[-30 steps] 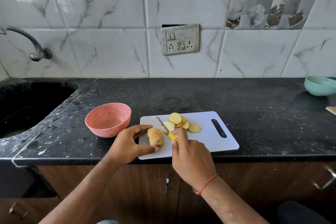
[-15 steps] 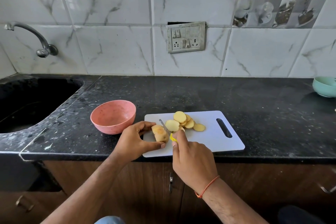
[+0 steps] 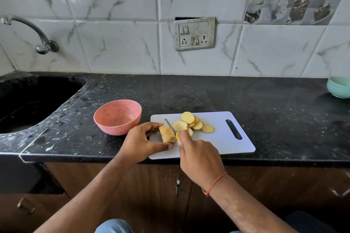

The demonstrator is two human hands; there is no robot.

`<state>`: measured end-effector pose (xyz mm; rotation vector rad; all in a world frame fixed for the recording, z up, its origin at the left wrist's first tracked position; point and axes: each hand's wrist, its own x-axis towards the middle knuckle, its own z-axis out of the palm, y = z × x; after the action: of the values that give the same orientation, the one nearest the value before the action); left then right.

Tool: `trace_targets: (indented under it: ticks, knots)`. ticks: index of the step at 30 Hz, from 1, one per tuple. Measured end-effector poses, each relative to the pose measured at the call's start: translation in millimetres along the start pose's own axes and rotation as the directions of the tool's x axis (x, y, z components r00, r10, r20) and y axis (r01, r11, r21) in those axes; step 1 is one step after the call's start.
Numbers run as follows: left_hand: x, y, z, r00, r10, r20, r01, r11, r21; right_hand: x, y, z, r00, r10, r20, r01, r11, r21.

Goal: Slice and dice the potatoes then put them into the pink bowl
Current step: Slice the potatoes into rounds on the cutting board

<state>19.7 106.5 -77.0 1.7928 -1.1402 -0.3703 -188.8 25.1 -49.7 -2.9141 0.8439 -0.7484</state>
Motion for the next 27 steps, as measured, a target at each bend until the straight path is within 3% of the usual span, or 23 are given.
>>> trace_targets:
  ticks: [7, 14, 20, 27]
  knots:
    - [-1.7, -0.6, -0.7, 1.0, 0.003, -0.018, -0.003, 1.0, 0.013, 10.5, -3.4, -4.4, 0.997, -0.038, 0.061, 0.044, 0.995, -0.094]
    - [-0.9, 1.6, -0.4, 1.0, 0.004, -0.001, -0.004, 1.0, 0.006, -13.6, -1.0, -9.9, 0.992, 0.006, 0.126, 0.002, 0.998, -0.059]
    - [0.4, 2.4, -2.1, 1.0, 0.004, 0.017, -0.004, 1.0, -0.016, 10.7, -1.5, -5.9, 0.997, -0.039, 0.063, 0.042, 0.998, -0.054]
    - [1.2, 1.6, -1.6, 0.999, 0.003, 0.033, -0.002, 1.0, -0.024, -13.8, 3.6, -11.7, 0.994, -0.032, 0.1, 0.029, 0.999, 0.03]
